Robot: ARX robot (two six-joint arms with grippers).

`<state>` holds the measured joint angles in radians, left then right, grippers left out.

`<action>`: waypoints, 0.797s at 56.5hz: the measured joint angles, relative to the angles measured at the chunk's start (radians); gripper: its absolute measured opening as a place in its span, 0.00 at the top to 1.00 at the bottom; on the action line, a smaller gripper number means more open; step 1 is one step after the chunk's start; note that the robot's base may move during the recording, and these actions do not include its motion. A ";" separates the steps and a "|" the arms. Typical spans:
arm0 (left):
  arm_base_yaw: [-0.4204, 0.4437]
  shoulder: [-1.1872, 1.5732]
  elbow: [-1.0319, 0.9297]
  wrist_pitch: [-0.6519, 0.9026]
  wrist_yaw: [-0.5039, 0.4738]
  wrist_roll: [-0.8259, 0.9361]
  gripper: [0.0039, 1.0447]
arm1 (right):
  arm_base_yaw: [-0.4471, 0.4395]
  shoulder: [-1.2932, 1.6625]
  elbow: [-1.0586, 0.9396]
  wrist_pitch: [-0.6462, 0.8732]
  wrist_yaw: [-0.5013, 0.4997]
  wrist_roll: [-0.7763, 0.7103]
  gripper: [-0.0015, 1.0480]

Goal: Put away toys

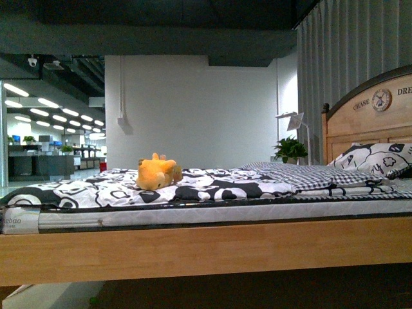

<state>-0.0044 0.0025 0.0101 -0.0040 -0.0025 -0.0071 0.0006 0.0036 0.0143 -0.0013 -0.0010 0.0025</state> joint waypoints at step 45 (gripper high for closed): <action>0.000 0.000 0.000 0.000 0.000 0.000 0.06 | 0.000 0.000 0.000 0.000 0.000 0.000 0.06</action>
<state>-0.0044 0.0025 0.0101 -0.0040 -0.0025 -0.0071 0.0006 0.0036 0.0143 -0.0013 -0.0010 0.0025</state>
